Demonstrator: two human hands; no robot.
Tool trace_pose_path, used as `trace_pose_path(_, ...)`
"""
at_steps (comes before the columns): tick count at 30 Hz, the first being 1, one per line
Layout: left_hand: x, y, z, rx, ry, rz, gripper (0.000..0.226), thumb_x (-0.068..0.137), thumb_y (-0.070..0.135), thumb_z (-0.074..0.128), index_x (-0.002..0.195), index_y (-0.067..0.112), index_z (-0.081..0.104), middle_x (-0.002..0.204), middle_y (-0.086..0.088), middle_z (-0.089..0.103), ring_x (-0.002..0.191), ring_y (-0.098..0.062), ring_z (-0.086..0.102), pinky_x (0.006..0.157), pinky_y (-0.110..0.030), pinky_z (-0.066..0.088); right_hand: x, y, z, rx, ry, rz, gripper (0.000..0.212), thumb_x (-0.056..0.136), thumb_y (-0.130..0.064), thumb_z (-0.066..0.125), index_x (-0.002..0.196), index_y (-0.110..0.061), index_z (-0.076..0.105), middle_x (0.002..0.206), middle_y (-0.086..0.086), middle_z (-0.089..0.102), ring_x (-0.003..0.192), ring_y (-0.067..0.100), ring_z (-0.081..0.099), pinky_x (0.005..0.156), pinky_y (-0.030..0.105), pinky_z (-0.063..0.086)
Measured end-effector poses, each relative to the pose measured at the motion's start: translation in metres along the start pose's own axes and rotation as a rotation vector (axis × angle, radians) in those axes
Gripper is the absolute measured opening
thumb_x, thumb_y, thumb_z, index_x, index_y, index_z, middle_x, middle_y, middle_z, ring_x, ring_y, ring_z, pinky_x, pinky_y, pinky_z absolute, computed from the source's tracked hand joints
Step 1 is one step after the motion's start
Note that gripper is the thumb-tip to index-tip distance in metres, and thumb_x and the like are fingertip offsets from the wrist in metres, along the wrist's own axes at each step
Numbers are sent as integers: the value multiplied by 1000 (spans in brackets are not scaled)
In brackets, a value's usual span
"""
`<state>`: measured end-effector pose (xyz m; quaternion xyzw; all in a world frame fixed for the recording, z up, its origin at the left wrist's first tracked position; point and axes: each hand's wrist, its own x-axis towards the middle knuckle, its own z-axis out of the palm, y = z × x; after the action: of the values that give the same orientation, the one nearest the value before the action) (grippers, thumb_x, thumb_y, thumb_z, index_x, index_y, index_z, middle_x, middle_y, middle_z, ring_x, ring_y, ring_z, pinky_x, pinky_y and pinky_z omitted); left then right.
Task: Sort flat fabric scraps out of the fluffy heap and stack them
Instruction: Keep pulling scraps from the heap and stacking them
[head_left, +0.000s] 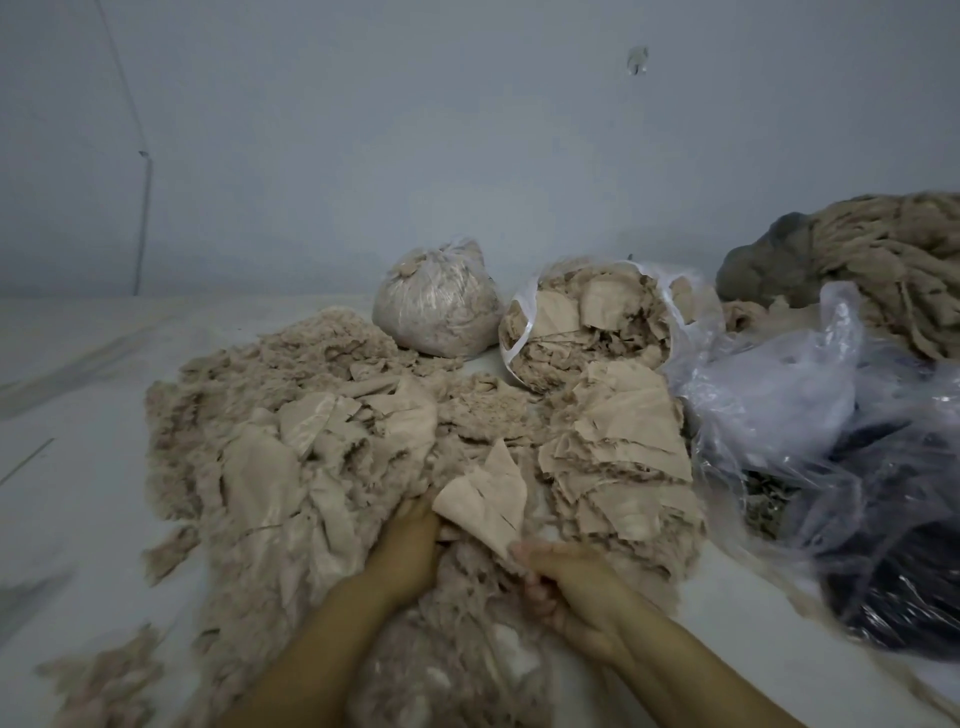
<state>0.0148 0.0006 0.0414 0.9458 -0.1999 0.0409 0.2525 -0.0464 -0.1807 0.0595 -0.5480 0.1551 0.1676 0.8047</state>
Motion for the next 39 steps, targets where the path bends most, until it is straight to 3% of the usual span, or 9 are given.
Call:
trace_pose_path(6, -3, 31, -20, -168, 425, 115, 40, 81, 10, 45, 116, 22, 60, 108, 17, 54, 103, -7, 52, 82, 0, 30, 1, 5, -12, -143, 105, -110, 18, 84, -7, 70, 73, -8, 56, 63, 11, 55, 51, 16, 51, 48, 25, 45)
trace_pose_path(11, 1, 23, -3, -37, -156, 105, 64, 95, 19, 46, 151, 25, 17, 147, 5, 37, 131, -9, 36, 108, -18, 27, -5, 4, 5, 153, -27, -312, 11, 80, 0, 66, 84, -2, 56, 71, 15, 61, 65, 23, 58, 68, 34, 54)
trace_pose_path(16, 4, -1, 7, -355, -119, -236, 30, 98, 16, 47, 125, 10, 58, 125, -6, 61, 111, -16, 57, 88, -12, 42, -23, -13, 1, 199, -291, -286, 16, 74, -4, 64, 89, 2, 62, 77, 16, 63, 67, 20, 61, 60, 28, 54)
trace_pose_path(19, 12, 18, -5, -634, 225, -276, 21, 89, 2, 55, 103, 9, 68, 89, 1, 69, 68, -6, 63, 68, -21, 53, -25, -20, -3, 58, -188, -271, 2, 78, -4, 58, 76, -4, 59, 64, 9, 55, 56, 16, 52, 50, 24, 43)
trace_pose_path(21, 8, 38, -18, -892, 193, -185, 16, 92, 18, 59, 106, 16, 66, 95, 2, 71, 77, -7, 67, 67, -22, 55, -21, -19, -5, 35, -134, -268, 15, 86, -1, 50, 72, -7, 53, 65, 9, 48, 57, 16, 46, 53, 29, 35)
trace_pose_path(25, -1, 63, -17, -751, -193, 69, 34, 83, 51, 52, 107, 30, 64, 106, 12, 67, 100, -3, 62, 86, -18, 48, -20, -18, 2, 8, -178, -343, 10, 90, -3, 53, 91, 2, 61, 84, 22, 63, 77, 28, 60, 72, 37, 48)
trace_pose_path(29, -4, 55, -13, -885, -133, 55, 41, 81, 44, 61, 76, 3, 58, 72, -8, 50, 68, -19, 46, 63, -27, 38, -16, -16, 4, -111, 54, -450, 12, 89, -14, 64, 88, -3, 68, 83, 19, 71, 73, 25, 67, 69, 37, 55)
trace_pose_path(35, -7, 41, -10, -820, 120, -86, 40, 92, 31, 53, 54, 24, 43, 46, 13, 38, 45, -1, 34, 45, -16, 30, -8, -24, -5, -36, 366, -571, 20, 90, -15, 63, 71, -8, 62, 59, 0, 61, 58, 13, 53, 57, 25, 44)
trace_pose_path(39, -12, 19, -18, -722, 216, -126, 41, 95, 30, 52, 57, 21, 39, 45, 12, 38, 45, -3, 35, 44, -14, 32, -11, -38, -22, -66, 336, -617, 17, 90, -19, 63, 76, -14, 71, 71, -3, 71, 70, 11, 64, 65, 22, 49)
